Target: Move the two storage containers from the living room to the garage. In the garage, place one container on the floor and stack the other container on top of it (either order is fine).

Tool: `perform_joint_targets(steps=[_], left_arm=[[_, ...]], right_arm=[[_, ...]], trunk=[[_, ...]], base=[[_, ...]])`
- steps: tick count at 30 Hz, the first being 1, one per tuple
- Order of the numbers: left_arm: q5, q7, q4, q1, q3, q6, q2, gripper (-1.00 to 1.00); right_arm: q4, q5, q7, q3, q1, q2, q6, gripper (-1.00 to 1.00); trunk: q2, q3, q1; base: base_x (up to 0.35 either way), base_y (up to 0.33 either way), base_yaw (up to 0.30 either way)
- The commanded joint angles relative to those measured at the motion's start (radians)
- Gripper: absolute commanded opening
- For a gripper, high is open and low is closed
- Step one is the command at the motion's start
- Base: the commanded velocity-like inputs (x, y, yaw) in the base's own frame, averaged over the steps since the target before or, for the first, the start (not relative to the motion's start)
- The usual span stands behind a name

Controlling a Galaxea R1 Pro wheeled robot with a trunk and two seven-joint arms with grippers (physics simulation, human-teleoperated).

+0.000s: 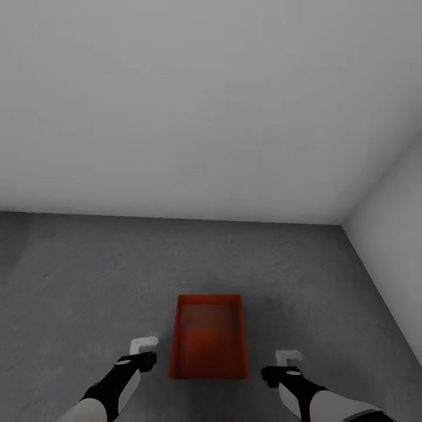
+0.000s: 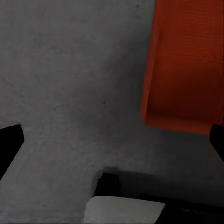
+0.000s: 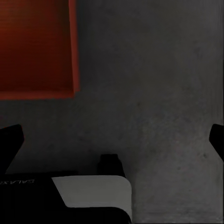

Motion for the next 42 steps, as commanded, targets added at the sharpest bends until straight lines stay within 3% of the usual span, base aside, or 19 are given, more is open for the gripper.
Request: perform_joint_targets(steps=[1,5,8,11,15,22,29,42], left_arm=[[0.0,0.001,0.017,0.0,0.005,0.006,0.008,1.0],[0.003,-0.007,0.174,0.0,0.005,0.003,0.065,1.0],[0.003,-0.01,0.271,0.0,0.006,0.002,0.076,1.0],[0.006,-0.009,0.311,0.0,0.006,0.005,0.079,1.0],[0.007,-0.006,0.327,0.001,0.006,0.008,0.08,1.0],[0.008,-0.002,0.331,0.009,0.006,0.003,0.08,1.0],[0.019,-0.002,0.332,0.009,0.006,-0.018,0.08,1.0],[0.037,-0.002,0.332,0.01,0.006,-0.024,0.085,1.0]], right_arm=[[0.009,-0.009,-0.003,0.009,0.0,-0.001,0.0,1.0],[0.033,-0.008,-0.001,0.01,-0.008,-0.044,0.011,1.0],[0.037,-0.006,0.0,0.011,-0.002,-0.063,0.016,1.0],[0.038,-0.005,0.001,0.011,0.038,-0.068,0.016,1.0],[0.038,-0.003,0.001,0.011,0.08,-0.069,0.016,1.0],[0.038,-0.004,-0.003,0.011,0.101,-0.069,0.012,1.0],[0.038,-0.006,-0.004,0.011,0.142,-0.069,0.005,1.0],[0.038,-0.005,-0.007,0.012,0.151,-0.066,0.018,1.0]], trunk=[[-0.001,-0.001,0.0],[-0.001,-0.001,0.0],[-0.001,-0.001,0.0],[-0.001,-0.001,0.0],[-0.001,-0.001,0.0],[-0.001,-0.001,0.0],[-0.001,-0.001,0.0],[-0.001,-0.001,0.0]], base=[[0.0,0.0,0.0],[0.0,0.0,0.0],[0.0,0.0,0.0],[0.0,0.0,0.0],[0.0,0.0,0.0],[-0.072,0.0,0.0],[-0.306,0.0,0.0],[-0.341,0.0,0.0]])
